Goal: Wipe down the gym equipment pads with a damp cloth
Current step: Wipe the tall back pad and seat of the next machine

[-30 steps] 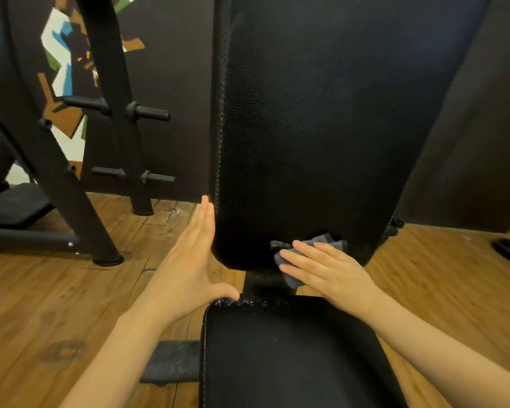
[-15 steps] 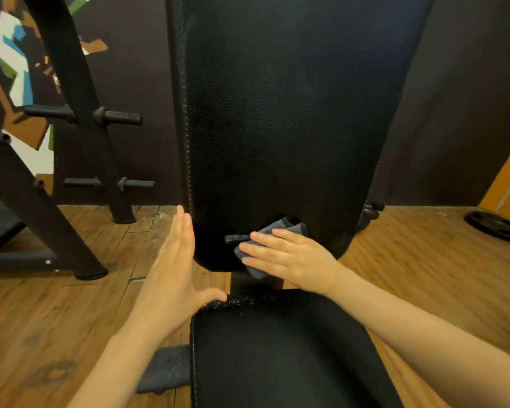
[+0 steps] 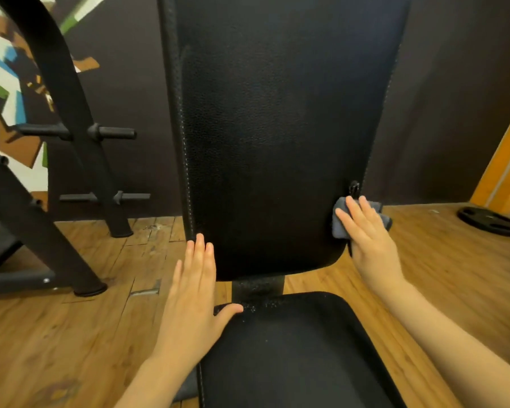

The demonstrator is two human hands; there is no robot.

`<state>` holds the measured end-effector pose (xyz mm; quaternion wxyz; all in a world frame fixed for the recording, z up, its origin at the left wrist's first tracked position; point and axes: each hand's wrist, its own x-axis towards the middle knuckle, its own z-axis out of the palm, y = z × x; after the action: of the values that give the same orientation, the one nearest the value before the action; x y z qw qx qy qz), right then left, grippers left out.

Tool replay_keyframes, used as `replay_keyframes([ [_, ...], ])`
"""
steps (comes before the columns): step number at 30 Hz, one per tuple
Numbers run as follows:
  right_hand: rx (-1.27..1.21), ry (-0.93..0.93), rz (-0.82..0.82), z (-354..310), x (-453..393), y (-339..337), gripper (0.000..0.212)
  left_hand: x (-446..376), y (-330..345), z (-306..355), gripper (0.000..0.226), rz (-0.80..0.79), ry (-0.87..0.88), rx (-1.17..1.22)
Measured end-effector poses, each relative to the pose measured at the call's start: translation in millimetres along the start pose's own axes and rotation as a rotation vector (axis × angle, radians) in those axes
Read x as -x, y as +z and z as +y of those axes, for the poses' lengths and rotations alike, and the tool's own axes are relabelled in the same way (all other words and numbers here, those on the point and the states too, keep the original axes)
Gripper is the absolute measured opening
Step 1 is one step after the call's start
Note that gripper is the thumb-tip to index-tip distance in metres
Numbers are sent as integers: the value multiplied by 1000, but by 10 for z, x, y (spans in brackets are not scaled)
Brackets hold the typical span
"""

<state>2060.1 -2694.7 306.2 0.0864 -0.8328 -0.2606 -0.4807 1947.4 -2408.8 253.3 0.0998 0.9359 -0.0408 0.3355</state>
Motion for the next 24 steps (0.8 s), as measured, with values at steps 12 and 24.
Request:
replay_keyframes([
  [12,-334,-43,112,-768,-497,-181,49,-103,32,6,123,107,-33,-54],
  [24,-18,-516,-21,-924,-734,177,53,-465,-250,-30,87,246,-4,10],
])
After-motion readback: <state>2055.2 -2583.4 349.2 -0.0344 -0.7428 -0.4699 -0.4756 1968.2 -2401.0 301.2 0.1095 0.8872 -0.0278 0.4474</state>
